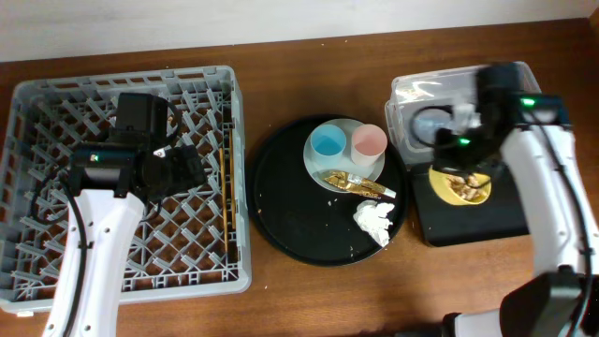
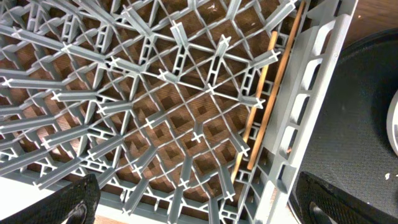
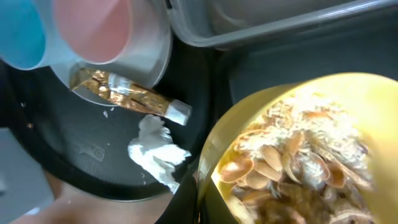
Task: Sort waste into correct bins and load items into the dishwasher rack
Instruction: 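Lift the yellow bowl with the right gripper and tip scraps onto black tray, then return the yellow bowl with the right gripper onto the round tray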
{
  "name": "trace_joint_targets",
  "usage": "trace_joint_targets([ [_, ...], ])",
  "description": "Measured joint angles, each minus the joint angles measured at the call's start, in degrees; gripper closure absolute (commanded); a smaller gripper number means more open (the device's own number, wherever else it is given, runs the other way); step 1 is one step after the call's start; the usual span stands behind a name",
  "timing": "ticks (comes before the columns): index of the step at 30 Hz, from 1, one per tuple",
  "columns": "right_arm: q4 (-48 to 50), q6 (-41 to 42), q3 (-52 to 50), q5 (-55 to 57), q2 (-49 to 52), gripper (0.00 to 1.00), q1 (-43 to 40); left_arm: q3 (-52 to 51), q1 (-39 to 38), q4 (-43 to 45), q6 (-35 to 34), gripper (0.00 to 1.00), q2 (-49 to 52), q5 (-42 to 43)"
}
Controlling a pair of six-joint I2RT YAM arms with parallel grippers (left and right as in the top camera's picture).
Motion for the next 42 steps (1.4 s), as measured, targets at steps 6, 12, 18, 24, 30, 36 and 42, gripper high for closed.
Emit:
trace_joint_targets([
  [6,6.49,-11.19,-10.97,-21.05,-0.31,0.96,-16.72,0.0,0.0,-0.02,-0.02,0.01,0.0,0.0],
  [12,21.62,-14.95,-25.42,-38.82,-0.68,0.96,-24.81,0.0,0.0,0.0,-0.04,0.01,0.0,0.0],
  [18,27.54,-15.23,-32.17,-50.66,-0.68,0.96,-30.99,0.0,0.0,0.0,-0.2,0.01,0.0,0.0],
  [24,29.33,-15.26,-32.3,-58.14,-0.68,0.96,-37.75,0.0,0.0,0.0,-0.22,0.01,0.0,0.0],
  [30,29.33,-15.17,-32.3,-65.92,-0.66,0.96,-40.57,0.0,0.0,0.0,-0.2,0.01,0.0,0.0],
  [36,29.35,-15.19,-32.3,-70.1,0.39,0.96,-41.16,0.0,0.0,0.0,-0.2,0.01,0.0,0.0],
  [42,28.76,-8.26,-32.37,-71.04,1.66,0.96,-41.16,0.0,0.0,0.0,-0.2,0.01,0.0,0.0],
])
